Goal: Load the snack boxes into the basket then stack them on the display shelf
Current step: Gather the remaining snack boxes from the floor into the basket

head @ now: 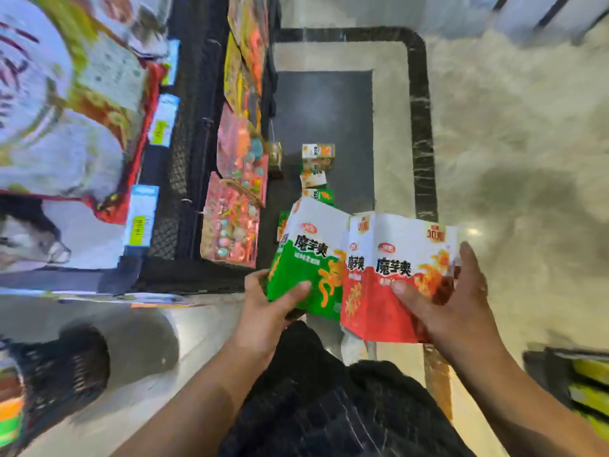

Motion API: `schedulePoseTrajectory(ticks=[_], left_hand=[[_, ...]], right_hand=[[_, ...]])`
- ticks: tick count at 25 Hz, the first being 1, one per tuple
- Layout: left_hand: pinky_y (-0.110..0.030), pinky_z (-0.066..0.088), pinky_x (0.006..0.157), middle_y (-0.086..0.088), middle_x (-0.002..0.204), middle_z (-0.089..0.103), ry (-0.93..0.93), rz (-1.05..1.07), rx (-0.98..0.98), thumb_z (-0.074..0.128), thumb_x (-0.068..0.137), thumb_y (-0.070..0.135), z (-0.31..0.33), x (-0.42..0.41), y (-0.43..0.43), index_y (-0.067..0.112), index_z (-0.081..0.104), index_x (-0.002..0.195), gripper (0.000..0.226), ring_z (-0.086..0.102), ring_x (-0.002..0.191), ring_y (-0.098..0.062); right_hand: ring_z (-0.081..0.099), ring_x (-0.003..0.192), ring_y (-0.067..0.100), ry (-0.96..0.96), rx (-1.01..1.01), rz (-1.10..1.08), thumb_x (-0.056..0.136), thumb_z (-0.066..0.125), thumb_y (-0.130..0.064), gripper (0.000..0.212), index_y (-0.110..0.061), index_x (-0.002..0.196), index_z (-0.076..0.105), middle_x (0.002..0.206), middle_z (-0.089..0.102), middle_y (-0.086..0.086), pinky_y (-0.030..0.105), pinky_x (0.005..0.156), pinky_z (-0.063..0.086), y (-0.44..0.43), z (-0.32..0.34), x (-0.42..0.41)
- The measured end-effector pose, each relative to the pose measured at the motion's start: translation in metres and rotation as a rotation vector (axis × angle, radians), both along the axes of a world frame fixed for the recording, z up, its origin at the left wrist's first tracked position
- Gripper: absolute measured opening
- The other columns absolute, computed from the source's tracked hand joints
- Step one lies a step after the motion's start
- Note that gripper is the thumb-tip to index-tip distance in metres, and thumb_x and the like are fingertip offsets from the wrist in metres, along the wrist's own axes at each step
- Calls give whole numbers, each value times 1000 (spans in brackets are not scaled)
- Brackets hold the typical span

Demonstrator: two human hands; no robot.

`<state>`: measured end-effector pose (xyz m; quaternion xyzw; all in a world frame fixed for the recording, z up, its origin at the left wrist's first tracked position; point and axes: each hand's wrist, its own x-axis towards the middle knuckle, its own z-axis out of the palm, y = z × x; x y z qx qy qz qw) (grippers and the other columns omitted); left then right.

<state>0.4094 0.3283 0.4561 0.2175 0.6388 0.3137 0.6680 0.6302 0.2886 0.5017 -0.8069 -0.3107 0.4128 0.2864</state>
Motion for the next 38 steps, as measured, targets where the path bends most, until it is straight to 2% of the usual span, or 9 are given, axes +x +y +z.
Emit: schedulePoseTrajectory(ticks=[3,9,16,19,23,25,29,33,38], left_hand=[[-50,55,82,-14,111,66,-77,127,47,87,63,14,32,-8,-39,13,44,114,66,70,94,-28],[-66,44,98,-22,120,65,-182,418,138,84,56,19,76,-26,-123,10,46,119,74,66,102,-38],[-45,57,83,-24,123,64,-218,759,262,78,71,13,107,-84,-210,8,49,130,66,64,103,-37],[-49,52,91,-24,125,63,-236,869,290,75,75,18,108,-119,-250,7,46,135,67,64,99,-36],[-41,61,77,-17,119,68,-238,948,364,91,58,38,114,-174,-302,9,49,133,91,71,94,-29],[-41,61,75,-17,118,69,-235,989,378,97,45,36,118,-207,-327,11,51,130,100,71,95,-29],[-40,61,75,-15,114,71,-243,1086,413,70,76,14,119,-289,-387,8,49,132,60,72,94,-29],[-37,61,71,-17,118,69,-218,1112,410,64,79,15,115,-370,-441,4,46,135,60,71,96,-32],[-32,46,58,-15,88,63,-193,1182,372,87,68,26,107,-440,-471,8,49,123,69,58,66,-25]], right_hand=[[71,95,16,366,112,3,44,93,-47,82,-39,117,56,106,71,-8,44,82,59,-16,37,3],[68,107,26,928,13,173,25,99,-42,118,-50,130,46,119,70,1,53,80,58,-43,74,-9],[74,84,23,893,-10,395,11,96,-50,112,-38,114,54,100,75,2,36,57,60,-55,101,-80],[74,84,25,919,-4,478,42,94,-34,91,-36,123,53,104,75,3,41,58,61,-65,108,-121],[71,98,28,884,0,621,79,68,-7,72,-32,141,42,117,70,6,46,65,61,-86,107,-200],[71,96,27,859,-10,688,74,69,-11,75,-30,141,42,116,71,6,45,64,61,-104,109,-249],[73,90,26,869,-49,784,60,82,-23,86,-34,137,45,113,72,5,45,60,60,-150,117,-349],[73,85,25,833,-66,860,16,97,-51,114,-38,120,54,104,75,2,43,59,59,-194,115,-439],[73,80,22,809,-157,873,50,88,-46,81,-35,123,52,104,74,2,43,57,60,-221,107,-518]])
